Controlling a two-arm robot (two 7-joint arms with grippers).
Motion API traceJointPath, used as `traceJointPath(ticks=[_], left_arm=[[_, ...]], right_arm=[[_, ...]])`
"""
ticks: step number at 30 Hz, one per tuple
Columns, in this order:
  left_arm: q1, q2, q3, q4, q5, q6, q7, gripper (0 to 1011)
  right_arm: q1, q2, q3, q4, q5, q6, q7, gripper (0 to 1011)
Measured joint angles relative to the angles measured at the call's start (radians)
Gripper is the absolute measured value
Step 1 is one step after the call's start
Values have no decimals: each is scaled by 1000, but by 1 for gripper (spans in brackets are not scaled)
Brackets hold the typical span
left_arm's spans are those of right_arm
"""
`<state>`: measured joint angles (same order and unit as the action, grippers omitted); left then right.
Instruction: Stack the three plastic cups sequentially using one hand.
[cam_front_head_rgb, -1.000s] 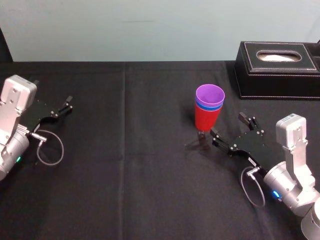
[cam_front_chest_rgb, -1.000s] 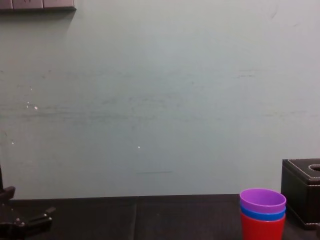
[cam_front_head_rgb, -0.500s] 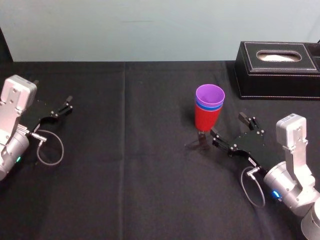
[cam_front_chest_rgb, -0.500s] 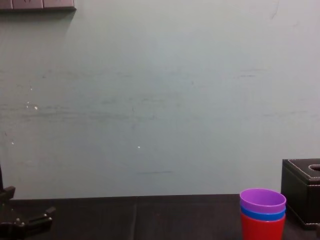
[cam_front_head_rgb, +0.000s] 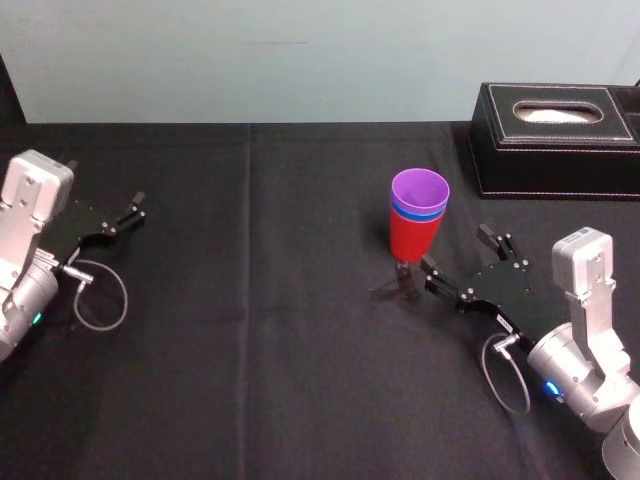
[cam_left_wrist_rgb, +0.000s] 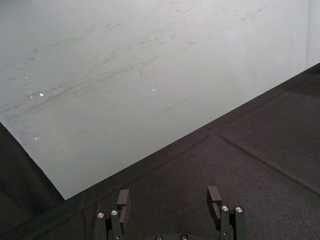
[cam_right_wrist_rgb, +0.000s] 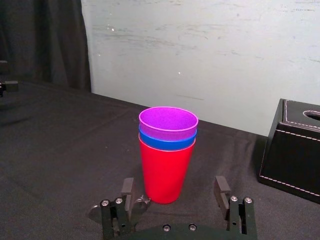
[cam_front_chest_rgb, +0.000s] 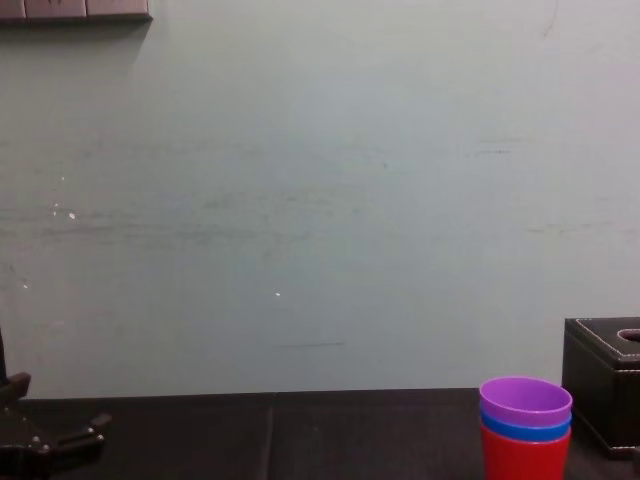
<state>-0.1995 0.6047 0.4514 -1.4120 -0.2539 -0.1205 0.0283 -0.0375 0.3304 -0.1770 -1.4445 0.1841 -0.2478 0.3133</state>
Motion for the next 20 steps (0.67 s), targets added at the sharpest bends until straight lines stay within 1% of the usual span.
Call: traceJointPath(ticks=[20], left_arm=[[0,0,0,0,0,0,0,1005]], right_arm=[[0,0,0,0,0,0,0,1004]])
